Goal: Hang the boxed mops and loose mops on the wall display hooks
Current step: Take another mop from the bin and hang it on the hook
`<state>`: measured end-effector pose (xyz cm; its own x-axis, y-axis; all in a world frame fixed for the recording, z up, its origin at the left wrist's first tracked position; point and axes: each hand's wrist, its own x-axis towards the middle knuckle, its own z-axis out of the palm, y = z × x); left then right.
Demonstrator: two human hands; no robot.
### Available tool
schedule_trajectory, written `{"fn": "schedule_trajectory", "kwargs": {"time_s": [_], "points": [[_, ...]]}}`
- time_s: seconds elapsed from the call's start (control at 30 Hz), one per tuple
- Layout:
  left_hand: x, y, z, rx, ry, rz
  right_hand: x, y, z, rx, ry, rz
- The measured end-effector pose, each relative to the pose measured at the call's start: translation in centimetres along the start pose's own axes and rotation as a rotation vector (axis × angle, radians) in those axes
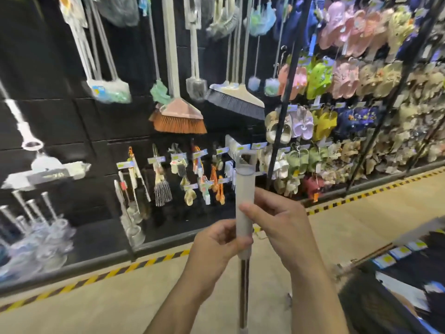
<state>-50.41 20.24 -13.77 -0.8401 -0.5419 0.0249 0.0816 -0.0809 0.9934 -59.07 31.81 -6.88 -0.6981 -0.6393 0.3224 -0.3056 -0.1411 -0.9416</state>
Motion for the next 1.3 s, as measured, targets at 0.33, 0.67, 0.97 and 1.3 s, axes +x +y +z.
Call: {"fn": "schedule_trajectory", "kwargs": {"time_s": [0.33,0.67,0.97,1.3], "points": [[-3.7,3.3,-18.9,0.082,0.178,0.033,2.3,-1.0,19.0,0.091,-0.157,-0.011],[-4.0,5.4,-33.9,0.123,0.434,0.067,7.5,-0.2,35.0,0.216,-0.313,-0.029],[-0.4,6.6,-47.4,0.141,0.661,0.065,15.6,1.7,49.7,0.292,-0.493,-0.011],[6.0,8.2,-60.8,0.187,0.876,0.036,26.1,3.7,64.0,0.282,-0.696,-0.031]]}}
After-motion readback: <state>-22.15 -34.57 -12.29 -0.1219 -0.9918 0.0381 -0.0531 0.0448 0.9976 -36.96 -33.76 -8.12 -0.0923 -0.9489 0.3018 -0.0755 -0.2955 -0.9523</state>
